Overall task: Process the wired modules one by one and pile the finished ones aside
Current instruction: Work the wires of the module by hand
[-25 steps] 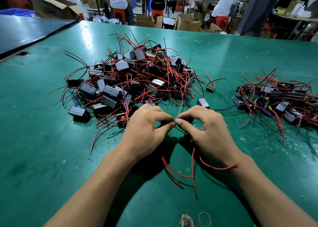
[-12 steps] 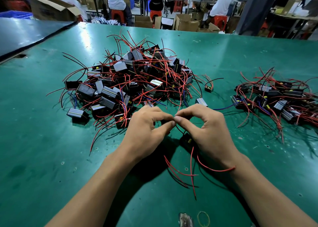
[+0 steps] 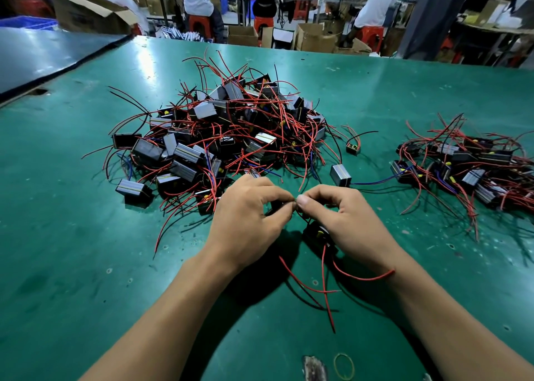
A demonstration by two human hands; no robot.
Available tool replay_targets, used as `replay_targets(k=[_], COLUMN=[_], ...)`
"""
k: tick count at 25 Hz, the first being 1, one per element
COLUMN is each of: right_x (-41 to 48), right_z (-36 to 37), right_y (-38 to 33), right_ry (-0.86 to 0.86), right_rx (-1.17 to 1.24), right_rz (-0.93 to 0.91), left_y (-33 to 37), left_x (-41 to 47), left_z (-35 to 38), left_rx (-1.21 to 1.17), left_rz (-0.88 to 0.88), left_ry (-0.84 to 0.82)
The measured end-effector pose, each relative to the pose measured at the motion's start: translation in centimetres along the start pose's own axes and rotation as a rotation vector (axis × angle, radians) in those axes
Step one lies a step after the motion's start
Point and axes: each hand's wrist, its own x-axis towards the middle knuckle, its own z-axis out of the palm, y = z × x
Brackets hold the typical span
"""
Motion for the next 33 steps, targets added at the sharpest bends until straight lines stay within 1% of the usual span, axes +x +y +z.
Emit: replay_targets(k=[2, 3, 4, 7, 8, 11, 13, 14, 15, 18, 19, 21, 24, 26, 28, 29, 31, 33], right_x=[0.0, 0.0, -0.1, 0.2, 0.2, 0.1, -0.1, -0.1, 0.0, 0.3, 0.3, 0.3, 0.3, 0.1, 0.0, 0.0, 0.1, 0.1], right_z=[-0.2, -0.4, -0.7, -0.9, -0.8, -0.6, -0.6, -0.4, -0.3, 0.4, 0.5, 0.1, -0.3, -0.1, -0.3, -0.8, -2.5, -4.2], right_y=[0.0, 0.1, 0.2, 0.7, 0.8, 0.9, 0.8, 0.7, 0.6, 0.1, 0.0, -0.1, -0.1, 0.0, -0.1, -0.3, -0.2, 0.0], right_ry=[-0.037, -0.040, -0.031, 0.043, 0.067, 0.153, 0.180, 0.182, 0.175, 0.064, 0.035, -0.006, -0.063, -0.072, -0.050, -0.071, -0.172, -0.243], right_rx=[0.050, 0.028, -0.030, -0.308, -0.371, -0.475, -0.487, -0.449, -0.351, 0.157, 0.260, 0.340, 0.370, 0.285, 0.236, 0.238, 0.214, 0.209], right_rz=[0.019, -0.009, -0.069, -0.345, -0.398, -0.467, -0.483, -0.445, -0.347, 0.095, 0.183, 0.274, 0.308, 0.264, 0.204, 0.192, 0.193, 0.225], left_y=[-0.2, -0.3, -0.4, -0.5, -0.6, -0.6, -0.6, -0.5, -0.5, -0.4, -0.4, -0.4, -0.3, -0.2, -0.4, -0.6, -0.7, -0.5], left_x=[0.0, 0.1, 0.1, 0.2, 0.2, 0.1, 0.1, 0.0, 0.0, 0.1, 0.1, 0.1, 0.0, 0.0, 0.0, 0.1, 0.1, 0.0], left_z=[0.0, 0.0, -0.1, -0.2, -0.2, -0.2, -0.2, -0.2, -0.1, 0.0, 0.0, -0.1, 0.1, 0.2, 0.1, 0.0, -0.3, -0.3], left_rx=[0.004, 0.003, 0.003, 0.020, 0.029, 0.042, 0.042, 0.040, 0.036, 0.026, 0.024, 0.024, 0.024, 0.011, -0.018, -0.035, -0.074, -0.114], left_rz=[-0.008, -0.010, -0.014, -0.010, -0.006, 0.003, 0.013, 0.019, 0.026, 0.044, 0.043, 0.038, 0.042, 0.021, -0.039, -0.072, -0.120, -0.156], left_ry=[0.008, 0.010, 0.007, -0.017, -0.022, -0.033, -0.047, -0.051, -0.048, -0.029, -0.025, -0.016, -0.030, -0.050, -0.077, -0.096, -0.128, -0.100])
